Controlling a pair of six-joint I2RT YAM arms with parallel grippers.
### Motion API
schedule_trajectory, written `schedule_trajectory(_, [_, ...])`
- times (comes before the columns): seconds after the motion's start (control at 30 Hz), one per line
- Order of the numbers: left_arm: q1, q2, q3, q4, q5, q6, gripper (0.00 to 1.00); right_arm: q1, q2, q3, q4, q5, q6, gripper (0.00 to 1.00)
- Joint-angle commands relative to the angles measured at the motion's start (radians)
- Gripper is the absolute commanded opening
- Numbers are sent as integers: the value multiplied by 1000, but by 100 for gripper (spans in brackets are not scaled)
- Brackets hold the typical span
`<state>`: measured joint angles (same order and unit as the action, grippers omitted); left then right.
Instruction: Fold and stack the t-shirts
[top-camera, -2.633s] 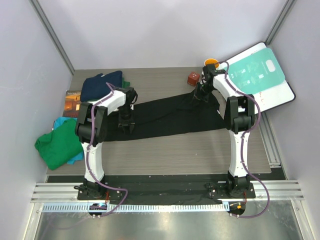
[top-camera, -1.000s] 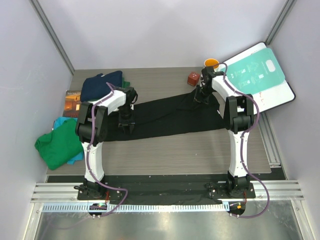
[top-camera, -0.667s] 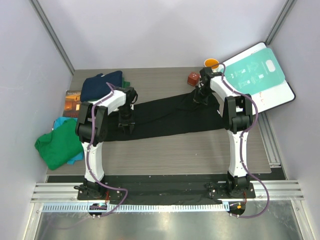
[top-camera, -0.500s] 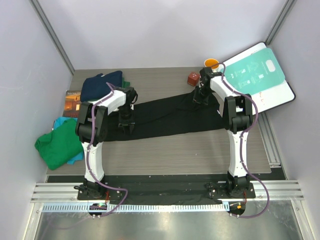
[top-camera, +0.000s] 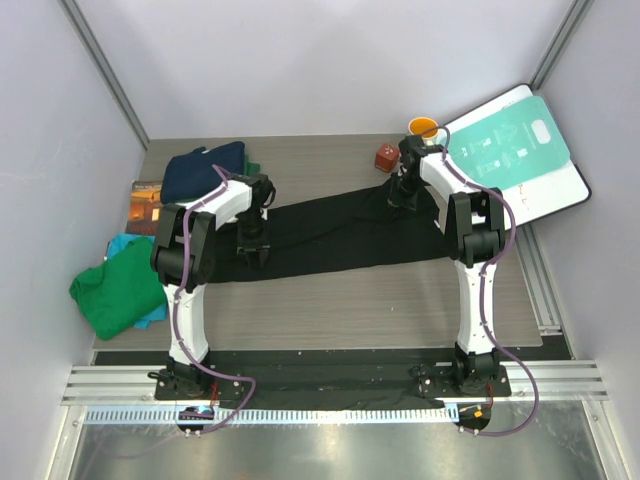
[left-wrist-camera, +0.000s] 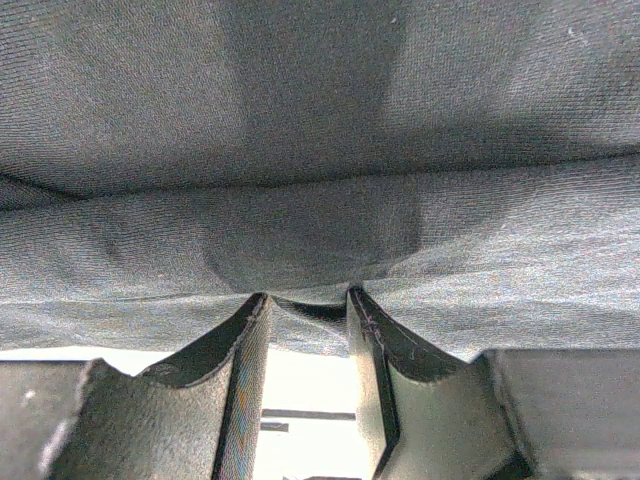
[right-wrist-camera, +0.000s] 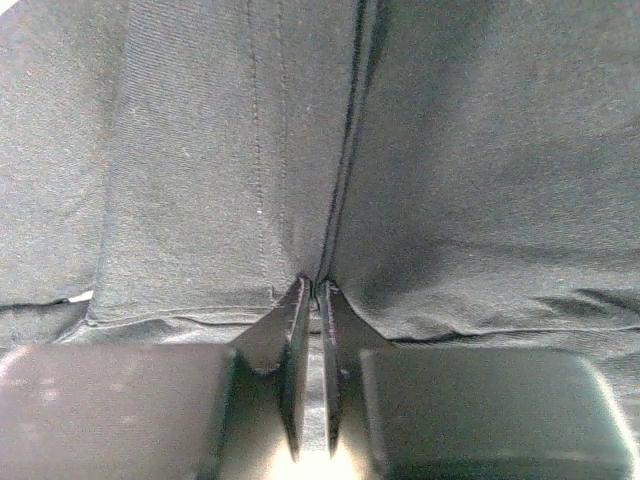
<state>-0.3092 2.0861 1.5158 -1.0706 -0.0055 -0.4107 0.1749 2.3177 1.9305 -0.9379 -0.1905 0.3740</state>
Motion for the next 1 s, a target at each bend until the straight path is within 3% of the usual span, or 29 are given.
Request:
schedule_trajectory(0.0, [1, 32, -29, 58, -2, 7, 37, 8, -4, -2, 24, -12, 14, 9])
schedule_trajectory(0.23, [1, 40, -8, 52, 2, 7, 37, 8, -14, 16, 17, -15, 22, 1])
schedule_trajectory(0.97, [1, 29, -9, 54, 2, 7, 37, 9, 2, 254, -50, -73, 54, 1])
